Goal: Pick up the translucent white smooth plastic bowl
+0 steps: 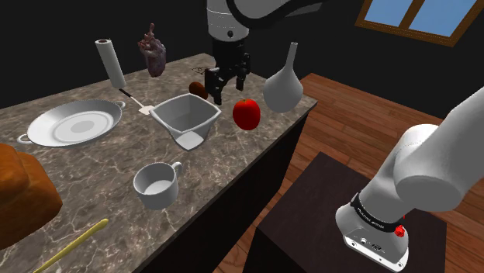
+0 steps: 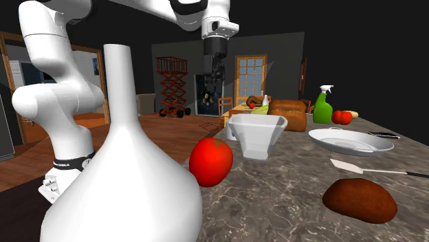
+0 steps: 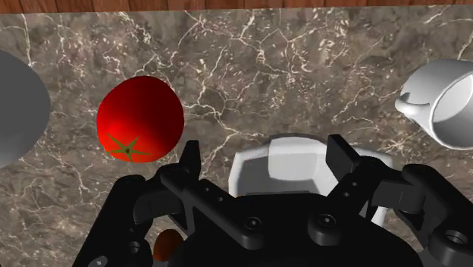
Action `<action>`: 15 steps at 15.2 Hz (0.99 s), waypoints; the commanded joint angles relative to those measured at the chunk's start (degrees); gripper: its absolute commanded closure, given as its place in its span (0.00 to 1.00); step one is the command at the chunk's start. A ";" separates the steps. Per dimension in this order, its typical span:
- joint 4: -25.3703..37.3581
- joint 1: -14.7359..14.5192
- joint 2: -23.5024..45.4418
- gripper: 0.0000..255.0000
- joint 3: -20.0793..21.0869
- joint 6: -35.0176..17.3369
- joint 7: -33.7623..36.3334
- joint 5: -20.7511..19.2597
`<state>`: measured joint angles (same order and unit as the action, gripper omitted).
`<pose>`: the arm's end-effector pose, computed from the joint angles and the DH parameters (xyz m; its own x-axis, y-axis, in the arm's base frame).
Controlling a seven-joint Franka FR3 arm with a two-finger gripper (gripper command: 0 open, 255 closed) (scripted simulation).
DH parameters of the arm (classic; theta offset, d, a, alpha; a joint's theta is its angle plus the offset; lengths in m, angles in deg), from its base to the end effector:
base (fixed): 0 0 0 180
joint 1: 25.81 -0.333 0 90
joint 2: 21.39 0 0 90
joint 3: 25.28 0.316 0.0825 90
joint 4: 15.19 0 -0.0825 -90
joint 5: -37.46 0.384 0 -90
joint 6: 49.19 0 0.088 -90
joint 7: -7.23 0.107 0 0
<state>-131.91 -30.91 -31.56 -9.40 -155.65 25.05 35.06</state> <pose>0.4713 0.1846 0.5178 0.9978 0.0636 0.0184 0.0618 -0.9943 0.0868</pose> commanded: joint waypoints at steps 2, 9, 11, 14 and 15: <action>6.05 -1.14 6.91 0.00 2.52 0.42 4.65 -2.34; 22.90 -5.70 23.89 0.00 5.44 4.04 13.47 -9.45; 28.87 -7.68 29.15 0.00 5.64 5.87 15.44 -11.53; 32.58 -9.21 32.84 0.00 5.48 6.59 16.64 -12.88; 31.93 -9.17 32.93 0.00 5.44 5.88 16.76 -12.94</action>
<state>-100.01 -39.98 0.88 -3.89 -149.37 41.64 22.33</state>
